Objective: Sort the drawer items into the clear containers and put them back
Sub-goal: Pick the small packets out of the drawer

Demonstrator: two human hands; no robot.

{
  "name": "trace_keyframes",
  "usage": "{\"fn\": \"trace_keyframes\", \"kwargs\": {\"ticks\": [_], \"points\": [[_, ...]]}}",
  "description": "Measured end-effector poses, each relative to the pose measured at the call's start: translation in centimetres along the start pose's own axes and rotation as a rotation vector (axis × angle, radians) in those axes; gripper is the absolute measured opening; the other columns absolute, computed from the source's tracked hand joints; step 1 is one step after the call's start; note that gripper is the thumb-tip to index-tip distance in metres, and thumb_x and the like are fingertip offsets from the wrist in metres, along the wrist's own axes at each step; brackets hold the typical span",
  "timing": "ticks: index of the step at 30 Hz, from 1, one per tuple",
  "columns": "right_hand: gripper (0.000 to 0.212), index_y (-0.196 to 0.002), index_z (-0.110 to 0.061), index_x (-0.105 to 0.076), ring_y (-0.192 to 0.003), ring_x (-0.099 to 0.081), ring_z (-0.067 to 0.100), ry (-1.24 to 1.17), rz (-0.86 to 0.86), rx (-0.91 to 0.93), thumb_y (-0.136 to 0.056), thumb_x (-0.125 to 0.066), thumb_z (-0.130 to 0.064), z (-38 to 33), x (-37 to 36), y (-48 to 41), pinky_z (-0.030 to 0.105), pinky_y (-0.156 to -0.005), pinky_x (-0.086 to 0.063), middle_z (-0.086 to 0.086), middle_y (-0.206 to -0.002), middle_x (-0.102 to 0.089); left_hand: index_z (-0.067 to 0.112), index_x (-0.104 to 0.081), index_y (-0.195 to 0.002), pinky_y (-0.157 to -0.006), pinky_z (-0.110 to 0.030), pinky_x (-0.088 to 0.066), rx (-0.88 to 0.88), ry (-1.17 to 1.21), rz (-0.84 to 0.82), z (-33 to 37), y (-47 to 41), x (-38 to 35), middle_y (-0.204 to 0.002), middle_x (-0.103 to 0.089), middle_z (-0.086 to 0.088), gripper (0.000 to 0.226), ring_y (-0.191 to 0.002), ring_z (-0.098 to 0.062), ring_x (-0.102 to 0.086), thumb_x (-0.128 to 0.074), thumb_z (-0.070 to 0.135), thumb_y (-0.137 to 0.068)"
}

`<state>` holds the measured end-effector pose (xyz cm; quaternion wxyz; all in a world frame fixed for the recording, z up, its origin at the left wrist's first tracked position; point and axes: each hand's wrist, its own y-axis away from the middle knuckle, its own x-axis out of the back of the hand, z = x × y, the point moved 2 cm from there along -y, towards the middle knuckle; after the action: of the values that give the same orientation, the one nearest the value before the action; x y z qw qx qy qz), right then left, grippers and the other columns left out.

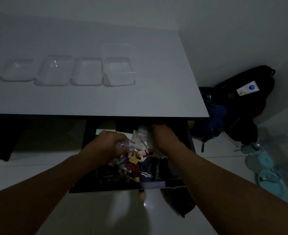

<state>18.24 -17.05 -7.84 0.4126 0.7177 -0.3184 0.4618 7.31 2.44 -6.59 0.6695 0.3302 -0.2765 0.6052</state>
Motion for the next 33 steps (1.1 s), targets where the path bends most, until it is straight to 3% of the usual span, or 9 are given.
{"fn": "trace_keyframes", "kwargs": {"ticks": [7, 13, 17, 20, 22, 24, 28, 31, 33], "points": [[0.035, -0.12, -0.006, -0.068, -0.108, -0.067, 0.038, -0.056, 0.062, -0.038, -0.088, -0.057, -0.003, 1.0, -1.9, -0.1, 0.036, -0.087, -0.054, 0.021, -0.118, -0.068, 0.024, -0.077, -0.089, -0.067, -0.003, -0.047, -0.015, 0.094, 0.047, -1.0, 1.1, 0.1, -0.079, -0.067, 0.021, 0.012, -0.079, 0.012, -0.064, -0.078, 0.034, -0.083], [0.02, -0.09, -0.009, -0.075, -0.084, -0.072, 0.027, -0.24, 0.24, -0.109, -0.077, -0.062, -0.001, 2.5, -2.0, 1.2, 0.023, -0.067, -0.049, 0.013, -0.093, -0.073, 0.024, -0.077, -0.086, -0.071, -0.013, -0.053, 0.004, 0.127, 0.095, -0.7, 1.8, 0.2, -0.082, -0.072, 0.016, 0.012, -0.077, 0.005, -0.067, -0.081, 0.033, -0.081], [0.022, -0.092, -0.017, -0.076, -0.077, -0.07, 0.016, -0.413, 0.304, -0.137, -0.081, -0.064, -0.002, 3.0, -0.8, 3.1, 0.023, -0.062, -0.055, 0.004, -0.09, -0.069, 0.023, -0.077, -0.091, -0.069, -0.015, -0.055, 0.024, 0.14, 0.115, -0.3, 2.2, 0.6, -0.083, -0.073, 0.014, 0.013, -0.081, 0.006, -0.066, -0.081, 0.031, -0.081], [0.019, -0.077, -0.027, -0.068, -0.068, -0.062, 0.0, -0.48, 0.317, -0.128, -0.086, -0.068, -0.011, 2.8, 1.1, 5.2, 0.006, -0.052, -0.042, -0.004, -0.08, -0.064, 0.025, -0.077, -0.091, -0.064, -0.014, -0.055, 0.021, 0.147, 0.138, 0.2, 2.6, 1.5, -0.081, -0.074, 0.012, 0.012, -0.075, 0.005, -0.068, -0.08, 0.031, -0.082], [0.023, -0.069, -0.028, -0.065, -0.062, -0.061, -0.002, -0.506, 0.336, -0.102, -0.085, -0.07, -0.012, 2.4, 2.8, 7.0, 0.012, -0.052, -0.048, -0.007, -0.07, -0.065, 0.027, -0.076, -0.089, -0.063, -0.019, -0.056, 0.045, 0.175, 0.152, 0.8, 3.0, 2.3, -0.077, -0.074, 0.012, 0.01, -0.07, 0.003, -0.068, -0.08, 0.033, -0.082], [0.014, -0.072, -0.02, -0.07, -0.063, -0.065, 0.004, -0.528, 0.341, -0.12, -0.082, -0.072, -0.01, 2.0, 4.9, 8.9, 0.029, -0.059, -0.057, -0.002, -0.069, -0.069, 0.032, -0.074, -0.085, -0.061, -0.016, -0.053, 0.05, 0.177, 0.181, 1.7, 3.3, 3.3, -0.075, -0.073, 0.014, 0.007, -0.07, 0.004, -0.068, -0.08, 0.034, -0.081], [0.015, -0.083, -0.015, -0.075, -0.047, -0.066, 0.015, -0.741, 0.359, -0.236, -0.082, -0.071, -0.002, 2.2, 9.3, 12.1, 0.029, -0.038, -0.051, 0.01, -0.071, -0.072, 0.032, -0.073, -0.087, -0.06, -0.019, -0.055, 0.084, 0.184, 0.19, 3.7, 4.0, 6.0, -0.08, -0.072, 0.016, 0.007, -0.069, 0.006, -0.067, -0.078, 0.031, -0.083], [0.02, -0.08, -0.015, -0.073, -0.051, -0.066, 0.038, -0.883, 0.433, -0.283, -0.081, -0.067, 0.004, 2.7, 12.3, 14.2, 0.047, -0.043, -0.053, 0.024, -0.073, -0.071, 0.031, -0.075, -0.089, -0.059, -0.023, -0.055, 0.083, 0.167, 0.251, 4.5, 4.2, 8.4, -0.08, -0.072, 0.016, 0.01, -0.065, 0.005, -0.067, -0.079, 0.037, -0.081], [0.021, -0.077, -0.013, -0.07, -0.049, -0.061, 0.037, -0.959, 0.475, -0.296, -0.083, -0.066, 0.007, 3.5, 13.7, 15.7, 0.046, -0.045, -0.051, 0.029, -0.067, -0.066, 0.031, -0.076, -0.089, -0.061, -0.021, -0.056, 0.046, 0.182, 0.268, 5.4, 4.2, 9.4, -0.081, -0.072, 0.018, 0.013, -0.068, 0.006, -0.067, -0.08, 0.038, -0.08]]}}
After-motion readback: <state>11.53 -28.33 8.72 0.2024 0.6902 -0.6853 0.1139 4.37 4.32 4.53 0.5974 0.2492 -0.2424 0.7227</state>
